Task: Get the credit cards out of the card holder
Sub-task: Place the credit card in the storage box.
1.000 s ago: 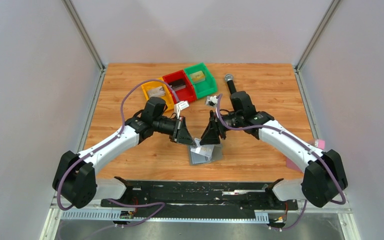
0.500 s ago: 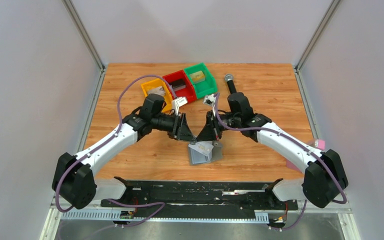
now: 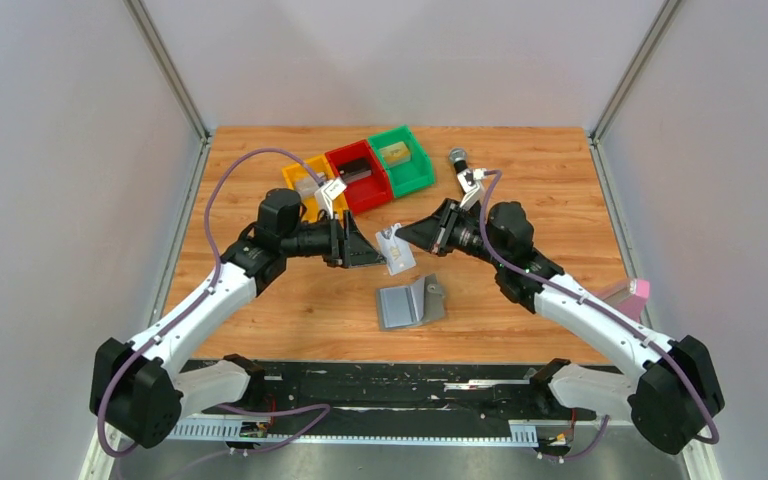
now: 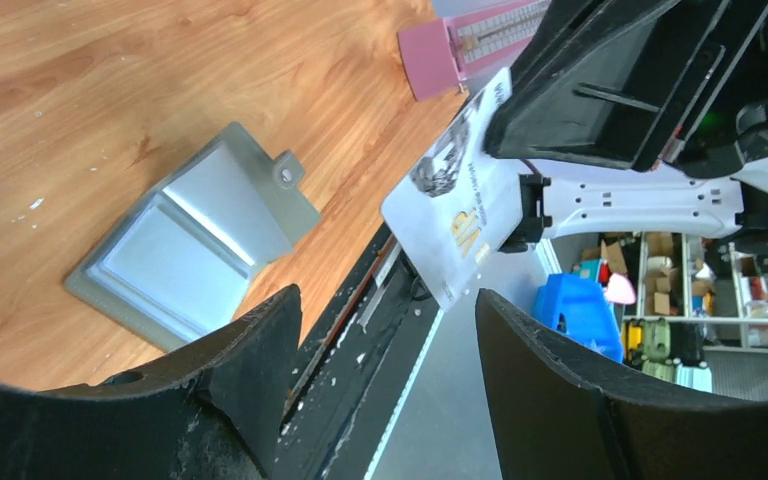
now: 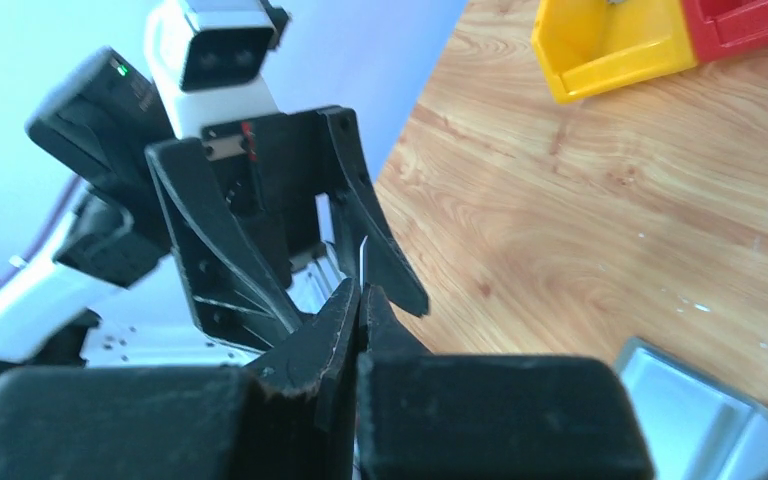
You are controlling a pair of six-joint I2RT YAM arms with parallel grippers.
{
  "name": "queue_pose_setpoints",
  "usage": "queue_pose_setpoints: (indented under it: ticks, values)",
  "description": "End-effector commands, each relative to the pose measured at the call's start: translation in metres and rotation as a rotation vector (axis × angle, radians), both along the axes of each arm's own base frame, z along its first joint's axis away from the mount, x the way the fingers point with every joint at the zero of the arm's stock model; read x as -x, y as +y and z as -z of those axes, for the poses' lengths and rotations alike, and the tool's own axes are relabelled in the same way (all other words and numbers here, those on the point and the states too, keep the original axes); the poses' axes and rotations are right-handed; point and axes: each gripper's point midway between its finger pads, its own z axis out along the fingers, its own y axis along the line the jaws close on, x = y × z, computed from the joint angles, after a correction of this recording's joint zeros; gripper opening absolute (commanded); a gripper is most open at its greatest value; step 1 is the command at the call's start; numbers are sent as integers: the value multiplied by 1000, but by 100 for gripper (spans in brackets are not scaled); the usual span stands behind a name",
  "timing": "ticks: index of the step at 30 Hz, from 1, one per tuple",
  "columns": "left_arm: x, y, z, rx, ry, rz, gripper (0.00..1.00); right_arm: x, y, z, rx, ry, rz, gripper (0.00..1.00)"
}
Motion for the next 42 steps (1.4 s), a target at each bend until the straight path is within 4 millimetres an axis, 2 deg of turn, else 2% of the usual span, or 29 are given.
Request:
queue_pose_setpoints:
  ticks: [1,3,6,7,8,9,10,11,13,15,19,23,26,30,32,34,42]
  values:
    - [-7,-10,-23,116,-28,-5,72,-9,6,-43,-219,23,113,0]
    - [-7,-11,-24,128,-22,-1,70,-8,7,-46,-237,18,120,0]
    - [-6,-12,-27,144,-20,3,58,-5,9,-42,-233,25,109,0]
    - [-6,-12,-29,150,-27,5,47,-2,9,-39,-226,23,96,0]
    - [-6,-12,-30,153,-28,6,41,1,10,-38,-217,9,74,0]
    - [-4,-12,-30,155,-26,12,30,5,11,-37,-206,-6,53,1]
    - [-4,-12,-29,154,-26,18,25,8,12,-35,-189,-19,31,4]
    - [-2,-13,-29,155,-22,29,16,10,13,-33,-167,-33,14,8]
    - [0,-13,-27,157,-15,46,5,15,14,-20,-92,-32,-22,14]
    - [3,-14,-26,159,-13,64,0,19,13,-14,-49,-48,-66,20]
    - [8,-15,-26,164,-11,112,0,25,5,-13,-18,-88,-127,28]
    - [14,-15,-27,161,-17,148,0,34,-1,-19,37,-196,-224,39]
    - [18,-14,-28,148,-13,172,0,30,-12,-19,94,-226,-216,45]
    - [26,-11,-27,132,-12,207,0,38,-23,-29,87,-301,-298,51]
    - [30,-10,-27,130,-3,230,0,38,-26,-33,96,-322,-347,52]
    - [34,-10,-26,131,9,252,0,38,-27,-30,122,-300,-391,53]
    - [41,-11,-21,135,41,311,0,24,-16,-19,144,-234,-518,50]
